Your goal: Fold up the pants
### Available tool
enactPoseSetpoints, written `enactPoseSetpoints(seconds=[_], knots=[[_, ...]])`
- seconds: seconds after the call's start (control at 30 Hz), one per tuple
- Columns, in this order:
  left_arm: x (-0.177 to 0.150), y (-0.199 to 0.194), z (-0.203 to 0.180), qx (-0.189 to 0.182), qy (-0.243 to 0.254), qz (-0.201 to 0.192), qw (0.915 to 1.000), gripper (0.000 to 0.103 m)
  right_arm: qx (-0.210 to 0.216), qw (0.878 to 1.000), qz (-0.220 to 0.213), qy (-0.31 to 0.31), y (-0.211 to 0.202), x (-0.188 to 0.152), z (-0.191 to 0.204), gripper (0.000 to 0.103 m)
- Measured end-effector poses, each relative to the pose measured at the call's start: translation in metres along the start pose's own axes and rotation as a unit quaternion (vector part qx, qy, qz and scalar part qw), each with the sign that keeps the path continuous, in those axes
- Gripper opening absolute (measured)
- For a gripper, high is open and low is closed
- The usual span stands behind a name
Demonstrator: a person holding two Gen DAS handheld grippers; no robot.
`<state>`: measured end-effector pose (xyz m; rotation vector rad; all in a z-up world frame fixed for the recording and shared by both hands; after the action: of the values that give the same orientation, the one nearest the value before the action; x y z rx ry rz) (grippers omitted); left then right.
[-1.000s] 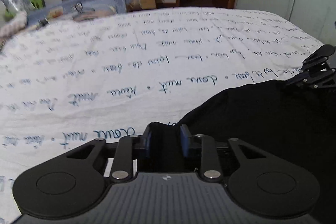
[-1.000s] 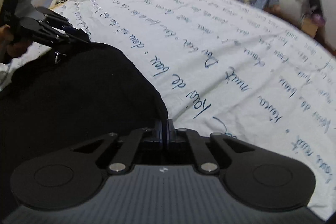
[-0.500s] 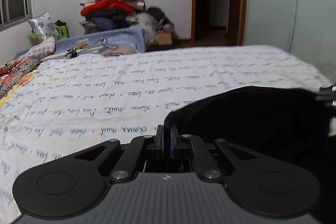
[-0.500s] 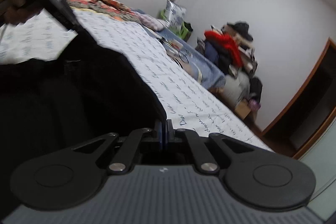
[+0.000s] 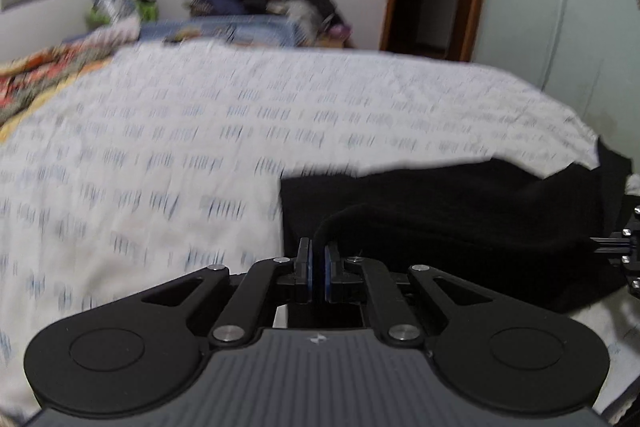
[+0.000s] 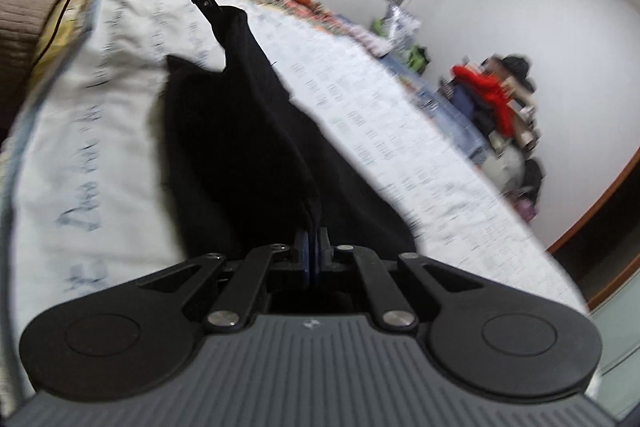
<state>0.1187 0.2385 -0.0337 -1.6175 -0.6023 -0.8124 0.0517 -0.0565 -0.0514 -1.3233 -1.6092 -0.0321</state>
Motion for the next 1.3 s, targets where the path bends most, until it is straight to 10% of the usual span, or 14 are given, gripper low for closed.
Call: enactPoseSetpoints(seconds=[0.5,0.6,0.73,0.83,0.93,1.07,1.3], knots=[[-0.015,-0.014,0.019,0.121,-0.041,0.043,0.9909,0.008,0.031,0.999,0.027,0.034,0.000,-0.025,0.031,0.008],[0.011,-0.024,-0.030,0.084,0.015,0.016,0.9962,0.008,0.049,0.998,0.006,0.048,-0.028,-0.021,0.021,0.013],[0.036,-0.008,-0.128,-0.047,0.101,0.010,0.9937,0.009,-0.026,0.994,0.009,0.103,-0.053,-0.038,-0.032,0.013],[0.037,0.010,-0.206,-0.157,0.154,0.021,0.9754,0.009,-0.082,0.983,0.064,0.151,-0.040,-0.071,-0.068,0.013],[0.025,0.028,-0.271,-0.235,0.200,0.044,0.9503,0.009,-0.049,0.968,0.140,0.200,-0.028,-0.108,-0.073,0.015],[0.005,0.049,-0.319,-0.256,0.255,0.057,0.9308,0.009,-0.054,0.965,0.118,0.229,-0.065,-0.123,-0.087,0.015],[-0.007,0.078,-0.345,-0.263,0.253,0.073,0.9280,0.009,-0.202,0.908,0.118,0.347,-0.097,-0.183,-0.197,0.015]])
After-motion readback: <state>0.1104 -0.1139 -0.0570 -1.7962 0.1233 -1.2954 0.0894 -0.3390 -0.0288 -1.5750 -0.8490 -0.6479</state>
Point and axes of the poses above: each gripper's, at about its wrist camera, not at the fingertips, and y roughly the way its jaws point, z to its left, x to its top, the point moved 4 cm from there along y, roughly the way its jaws point, and after that the axes turned 1 degree about -x, right-handed, at the moved point
